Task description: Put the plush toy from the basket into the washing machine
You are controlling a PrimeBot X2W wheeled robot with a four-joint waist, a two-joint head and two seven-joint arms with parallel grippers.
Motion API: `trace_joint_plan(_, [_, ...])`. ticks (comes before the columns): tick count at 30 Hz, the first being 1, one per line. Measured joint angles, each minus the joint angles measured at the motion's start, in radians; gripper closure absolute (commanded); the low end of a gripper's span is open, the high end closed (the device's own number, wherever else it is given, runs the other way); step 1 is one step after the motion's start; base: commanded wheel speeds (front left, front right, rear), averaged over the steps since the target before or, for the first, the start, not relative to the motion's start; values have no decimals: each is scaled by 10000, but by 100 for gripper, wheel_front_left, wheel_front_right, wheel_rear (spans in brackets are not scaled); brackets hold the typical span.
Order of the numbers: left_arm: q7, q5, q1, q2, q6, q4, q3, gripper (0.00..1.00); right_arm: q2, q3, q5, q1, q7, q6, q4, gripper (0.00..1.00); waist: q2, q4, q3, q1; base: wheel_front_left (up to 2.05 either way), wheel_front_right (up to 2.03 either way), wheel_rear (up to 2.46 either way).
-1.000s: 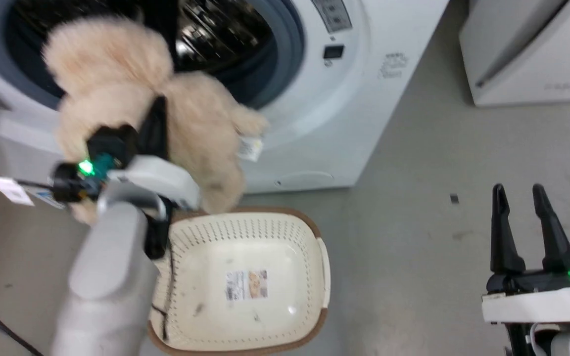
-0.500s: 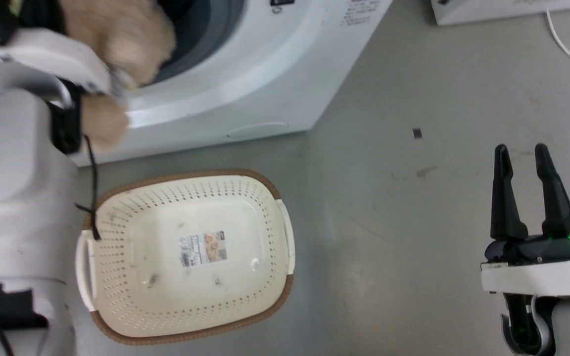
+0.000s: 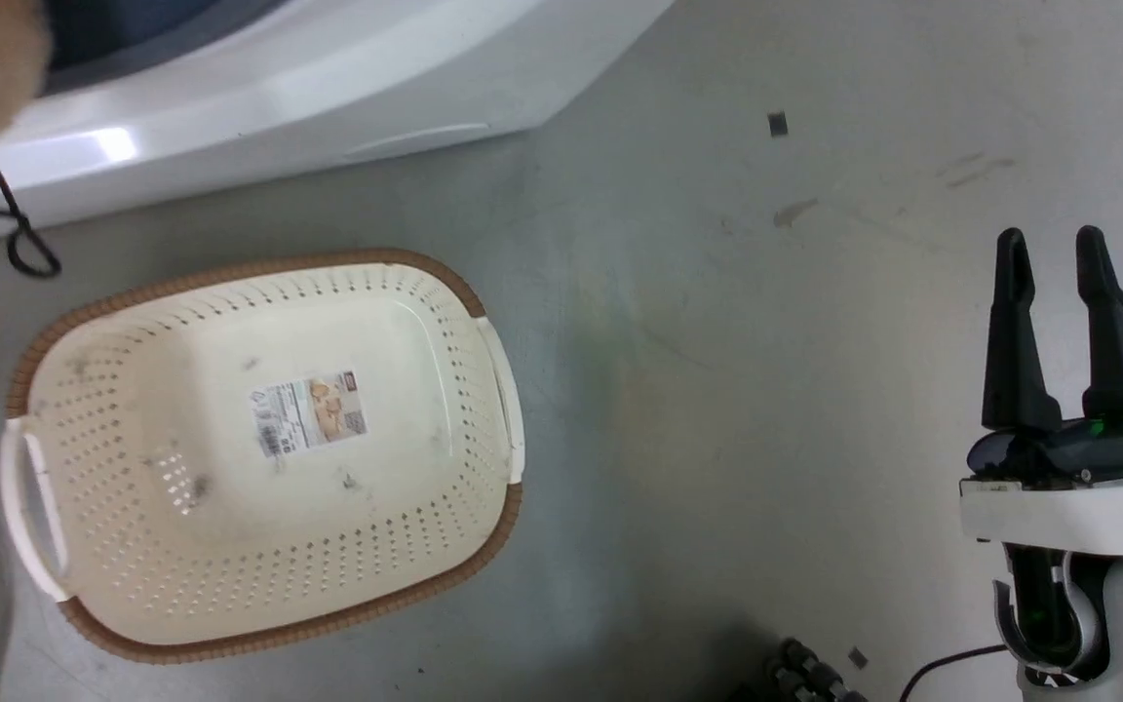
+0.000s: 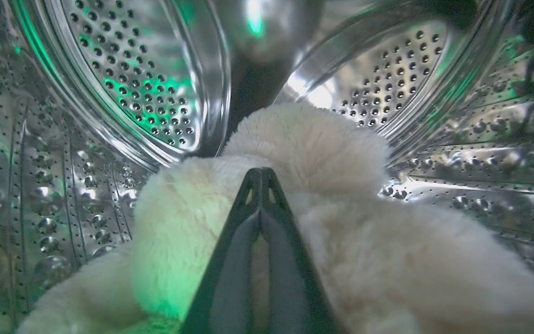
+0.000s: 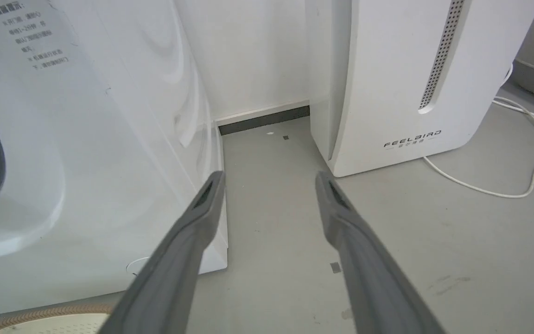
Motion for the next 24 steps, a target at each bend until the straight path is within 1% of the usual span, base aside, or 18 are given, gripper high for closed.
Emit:
trace_joint_plan(4, [-2,-52,-710,199,2,40,140,100,0,-4,8,-39,0,0,-48,0,0,-147,463,0,0,0,0])
trace_joint_plan(11, [-4,224,-1276,157,140,-86,2,100,0,-79,8,-205,0,0,-81,0,0,-130,895,0,0,0,0])
trace_joint_plan(12, [-4,228,-1286,136,242,-58,4,53,2,-73,6,-206,0,0,-69,0,0,-121,886,0,0,0,0])
trace_joint_plan(13, [-4,257,-1286,134,265,-33,-33,0,0,-81,6,-206,0,0,-58,0,-1,-108,863,0,0,0,0])
trace_joint_plan(18, [-2,272,-999,-144,259,23,-119,0,0,-29,-19,-206,0,0,35,0,-1,30,558,0,0,0,0])
trace_joint_plan(21, [0,180,-395,-391,221,0,-13,0,0,88,-71,-205,0,0,94,0,0,146,240,-1,0,0,0])
trace_joint_plan(24, [0,171,237,-506,178,25,27,0,0,228,-121,-200,0,0,119,0,-1,273,-153,-1,0,0,0])
